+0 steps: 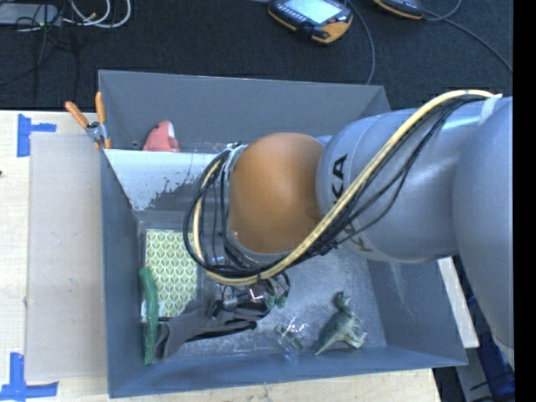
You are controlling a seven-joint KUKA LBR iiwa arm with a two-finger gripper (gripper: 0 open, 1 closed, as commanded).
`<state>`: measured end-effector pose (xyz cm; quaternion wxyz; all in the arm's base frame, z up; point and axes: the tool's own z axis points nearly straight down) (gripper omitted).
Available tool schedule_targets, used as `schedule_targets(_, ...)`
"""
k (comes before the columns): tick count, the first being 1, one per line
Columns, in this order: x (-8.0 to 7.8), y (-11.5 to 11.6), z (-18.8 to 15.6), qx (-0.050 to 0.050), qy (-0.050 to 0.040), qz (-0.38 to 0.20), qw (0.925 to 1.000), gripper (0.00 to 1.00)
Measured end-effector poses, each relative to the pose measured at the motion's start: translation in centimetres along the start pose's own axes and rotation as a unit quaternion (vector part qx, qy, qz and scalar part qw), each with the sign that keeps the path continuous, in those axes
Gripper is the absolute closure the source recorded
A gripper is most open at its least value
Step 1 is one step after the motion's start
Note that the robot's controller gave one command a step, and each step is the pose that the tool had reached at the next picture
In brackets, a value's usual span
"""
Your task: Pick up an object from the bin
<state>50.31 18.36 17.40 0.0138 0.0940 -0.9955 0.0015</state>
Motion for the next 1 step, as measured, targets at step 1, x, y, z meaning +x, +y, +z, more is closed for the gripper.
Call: schedule_targets(1,0.32,0.74,-6.31,0.001,-0.0033,-0.020,0.9998,1.00)
